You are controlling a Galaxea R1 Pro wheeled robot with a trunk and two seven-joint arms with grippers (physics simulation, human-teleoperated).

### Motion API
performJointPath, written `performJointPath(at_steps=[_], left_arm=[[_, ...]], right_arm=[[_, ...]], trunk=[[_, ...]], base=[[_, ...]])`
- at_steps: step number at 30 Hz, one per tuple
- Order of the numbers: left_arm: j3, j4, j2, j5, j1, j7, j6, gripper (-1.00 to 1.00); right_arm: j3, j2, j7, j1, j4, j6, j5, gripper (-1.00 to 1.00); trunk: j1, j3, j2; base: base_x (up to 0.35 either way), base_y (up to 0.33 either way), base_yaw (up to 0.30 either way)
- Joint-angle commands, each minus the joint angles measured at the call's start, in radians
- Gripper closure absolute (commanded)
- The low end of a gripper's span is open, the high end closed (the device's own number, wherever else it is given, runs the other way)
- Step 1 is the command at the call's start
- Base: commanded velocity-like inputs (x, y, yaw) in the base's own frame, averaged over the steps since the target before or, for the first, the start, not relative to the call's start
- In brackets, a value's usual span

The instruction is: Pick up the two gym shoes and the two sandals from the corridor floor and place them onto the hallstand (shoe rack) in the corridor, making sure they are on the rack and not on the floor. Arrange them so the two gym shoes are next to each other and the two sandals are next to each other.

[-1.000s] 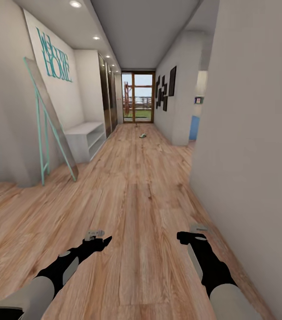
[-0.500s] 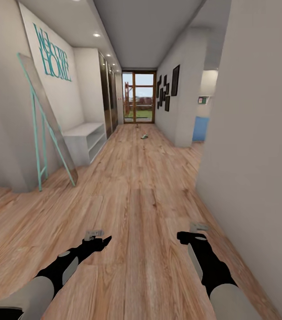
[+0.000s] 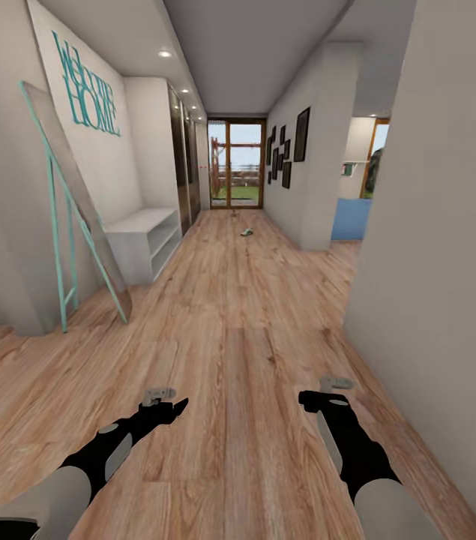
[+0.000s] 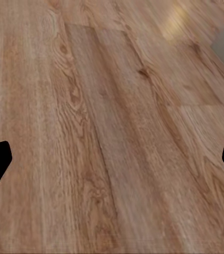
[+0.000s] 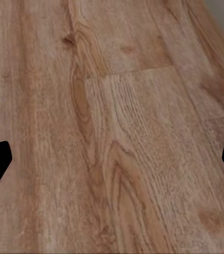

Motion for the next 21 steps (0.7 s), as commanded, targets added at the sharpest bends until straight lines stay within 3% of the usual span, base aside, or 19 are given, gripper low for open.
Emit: performJointPath(at_steps=[1,21], left_arm=[[-0.006,0.001,0.001,0.008,-0.001,-0.002,-0.004,-1.00],[-0.006,0.001,0.001,0.008,-0.001,-0.002,-0.004,-1.00]], right_arm=[[-0.003,0.001,0.000,0.000,-0.002,0.006,0.005,-1.00],[-0.003,0.001,0.000,0.000,-0.002,0.006,0.005,-1.00]], trunk=[[0.000,-0.001,0.000],[0.000,-0.001,0.000]], base=[[0.339,0.054,0.000],[0.344,0.009,0.000]])
